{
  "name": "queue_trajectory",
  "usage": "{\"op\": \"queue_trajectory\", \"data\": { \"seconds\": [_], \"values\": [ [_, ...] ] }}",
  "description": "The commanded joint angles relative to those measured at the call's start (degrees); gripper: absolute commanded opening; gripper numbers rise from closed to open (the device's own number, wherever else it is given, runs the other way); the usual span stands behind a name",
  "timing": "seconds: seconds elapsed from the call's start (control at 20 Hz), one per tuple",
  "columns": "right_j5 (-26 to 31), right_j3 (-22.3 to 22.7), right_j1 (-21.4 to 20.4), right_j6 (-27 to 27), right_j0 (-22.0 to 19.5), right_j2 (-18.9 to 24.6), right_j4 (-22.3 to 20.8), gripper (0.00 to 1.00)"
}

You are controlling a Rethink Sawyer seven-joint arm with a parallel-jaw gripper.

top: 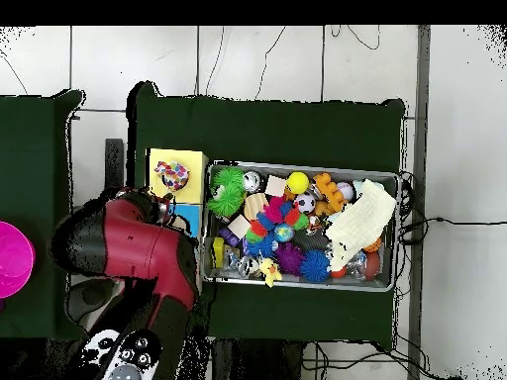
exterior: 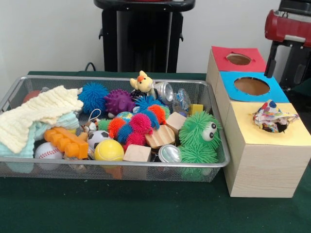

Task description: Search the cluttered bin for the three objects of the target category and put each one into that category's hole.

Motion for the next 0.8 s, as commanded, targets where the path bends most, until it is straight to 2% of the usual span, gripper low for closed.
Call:
{"op": "queue_trajectory", "data": {
  "seconds": [0.05, 0.7, 0.75, 0.8],
  "values": [
    [9.36, -1.39, -0.75, 9.99, -3.16, 1.57, -2.12, 1.00],
    [8.71, -2.01, -1.21, 9.71, -4.07, 1.90, -3.80, 1.00],
    [8.80, -2.13, -1.19, 9.71, -4.14, 1.90, -3.83, 0.00],
    [8.98, -2.29, -1.11, 9.76, -4.11, 1.80, -3.89, 0.00]
  ]
}}
